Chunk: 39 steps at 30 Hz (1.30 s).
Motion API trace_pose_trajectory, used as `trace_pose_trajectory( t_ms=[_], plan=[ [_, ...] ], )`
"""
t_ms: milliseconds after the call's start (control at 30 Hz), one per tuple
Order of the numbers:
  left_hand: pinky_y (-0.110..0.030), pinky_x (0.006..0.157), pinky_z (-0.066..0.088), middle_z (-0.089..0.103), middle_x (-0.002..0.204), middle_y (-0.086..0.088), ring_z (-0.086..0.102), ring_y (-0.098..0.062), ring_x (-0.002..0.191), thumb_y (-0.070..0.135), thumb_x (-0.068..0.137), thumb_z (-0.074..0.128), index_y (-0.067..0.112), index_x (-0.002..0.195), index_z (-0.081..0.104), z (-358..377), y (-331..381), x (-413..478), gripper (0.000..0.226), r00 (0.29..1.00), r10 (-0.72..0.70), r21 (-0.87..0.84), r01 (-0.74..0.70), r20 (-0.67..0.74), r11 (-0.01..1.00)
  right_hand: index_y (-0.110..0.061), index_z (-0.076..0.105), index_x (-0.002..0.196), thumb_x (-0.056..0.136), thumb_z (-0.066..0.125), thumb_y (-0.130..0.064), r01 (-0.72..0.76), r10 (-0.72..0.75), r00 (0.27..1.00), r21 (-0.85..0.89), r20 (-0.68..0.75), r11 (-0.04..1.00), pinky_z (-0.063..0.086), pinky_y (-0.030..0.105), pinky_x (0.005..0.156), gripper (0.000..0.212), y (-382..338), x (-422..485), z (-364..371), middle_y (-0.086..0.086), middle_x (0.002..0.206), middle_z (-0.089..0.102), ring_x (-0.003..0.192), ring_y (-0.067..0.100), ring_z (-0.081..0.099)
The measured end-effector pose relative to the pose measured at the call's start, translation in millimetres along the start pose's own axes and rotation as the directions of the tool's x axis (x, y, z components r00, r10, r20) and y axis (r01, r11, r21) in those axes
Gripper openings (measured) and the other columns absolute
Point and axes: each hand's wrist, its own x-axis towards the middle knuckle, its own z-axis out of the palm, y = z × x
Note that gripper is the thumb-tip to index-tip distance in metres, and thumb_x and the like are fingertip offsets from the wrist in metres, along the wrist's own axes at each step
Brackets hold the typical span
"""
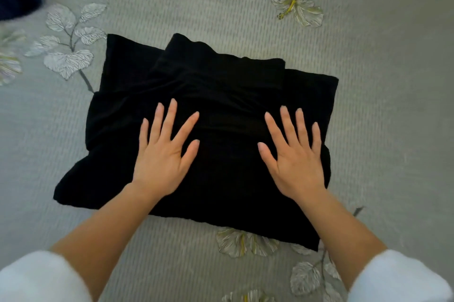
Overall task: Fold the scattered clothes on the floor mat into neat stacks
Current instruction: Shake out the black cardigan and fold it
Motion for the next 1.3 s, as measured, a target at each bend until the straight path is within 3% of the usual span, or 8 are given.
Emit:
trace_pose_trajectory(
  t_ms=[200,367,467,700,833,1000,1133,1300],
  plan=[
    [-0.044,0.116,-0.009,-0.016,0.159,-0.003,-0.021,-0.019,0.145,0.048,0.097,0.018,0.027,0.152,0.003,-3.4,65.5,-26.5,0.061,0.996,-0.088,-0.123,0.085,-0.025,0.989,-0.036,0.023,0.149,0.099,0.032,-0.046,-0.099,0.106,0.994,0.258,-0.014,0.961,0.005,0.04,0.115,0.051,46.6,-3.9,-18.8,-0.006,0.159,0.012,0.146,0.016,0.007],
    [-0.046,0.101,0.041,0.043,0.144,-0.01,0.043,-0.028,0.13,0.053,0.085,0.039,0.016,0.144,0.04,13.0,171.1,-68.6,0.069,0.988,0.154,-0.178,-0.147,0.027,0.973,-0.012,0.054,0.121,0.089,0.06,-0.03,-0.355,0.556,0.83,0.807,0.039,0.472,0.047,0.034,0.09,0.037,89.1,21.5,-50.5,0.008,0.118,0.055,0.102,0.019,0.056],
    [-0.043,0.079,0.045,0.048,0.124,-0.006,0.049,-0.024,0.104,0.064,0.08,0.039,0.01,0.146,0.031,17.6,211.9,-76.6,0.086,0.974,0.084,-0.216,-0.038,0.21,0.976,-0.009,0.05,0.121,0.086,0.065,-0.037,-0.451,0.53,0.809,0.848,0.255,0.279,0.055,0.034,0.067,0.047,86.9,35.7,-56.4,0.006,0.105,0.06,0.085,0.019,0.064],
    [-0.044,0.075,0.044,0.036,0.126,-0.022,0.044,-0.036,0.105,0.019,0.09,0.057,-0.004,0.147,0.003,17.0,238.1,-54.3,0.081,0.932,-0.05,0.017,0.047,0.36,0.999,-0.018,0.049,0.127,0.059,0.076,-0.062,-0.44,0.458,0.857,0.796,0.235,0.416,0.052,0.03,0.085,0.085,41.7,52.5,-62.6,-0.009,0.112,0.063,0.099,0.008,0.062],
    [-0.038,0.07,0.046,0.051,0.116,-0.018,0.055,-0.034,0.102,0.004,0.086,0.054,0.004,0.136,0.037,-0.6,215.8,-45.6,0.053,0.919,0.029,-0.214,0.06,0.393,0.975,-0.01,0.059,0.102,0.068,0.08,-0.03,-0.492,0.509,0.819,0.779,0.264,0.388,0.056,0.034,0.067,0.045,19.8,68.1,-71.9,-0.002,0.095,0.066,0.089,0.019,0.066],
    [-0.027,0.055,0.055,0.068,0.078,0.004,0.067,-0.009,0.063,0.006,0.077,0.055,0.027,0.114,0.064,-49.7,129.8,-44.9,0.043,0.89,0.007,-0.773,0.392,0.455,0.499,-0.01,0.062,0.092,0.07,0.067,-0.012,-0.522,0.466,0.759,0.853,0.455,0.016,0.057,0.036,0.071,0.022,-10.0,85.7,-101.8,0.009,0.087,0.065,0.077,0.022,0.066],
    [-0.022,0.059,0.049,0.065,0.066,0.01,0.062,-0.006,0.063,-0.001,0.073,0.053,0.026,0.091,0.069,-87.3,51.9,-57.1,0.036,0.91,-0.028,-0.892,0.411,0.413,0.186,-0.015,0.049,0.079,0.077,0.061,-0.01,-0.437,0.39,0.822,0.899,0.414,-0.031,0.041,0.019,0.042,0.013,-56.2,102.1,-125.9,-0.002,0.065,0.049,0.04,0.006,0.048],
    [-0.036,0.079,0.051,0.068,0.083,-0.003,0.062,-0.02,0.082,0.009,0.052,0.05,0.018,0.097,0.071,-99.2,-38.5,-74.0,0.051,0.869,-0.268,-0.902,0.431,0.416,-0.001,-0.012,0.048,0.078,0.081,0.059,-0.005,-0.324,0.277,0.908,0.946,0.313,-0.007,0.049,0.023,0.048,0.013,-147.4,126.3,-146.7,0.002,0.066,0.049,0.051,0.014,0.055]
  ],
)
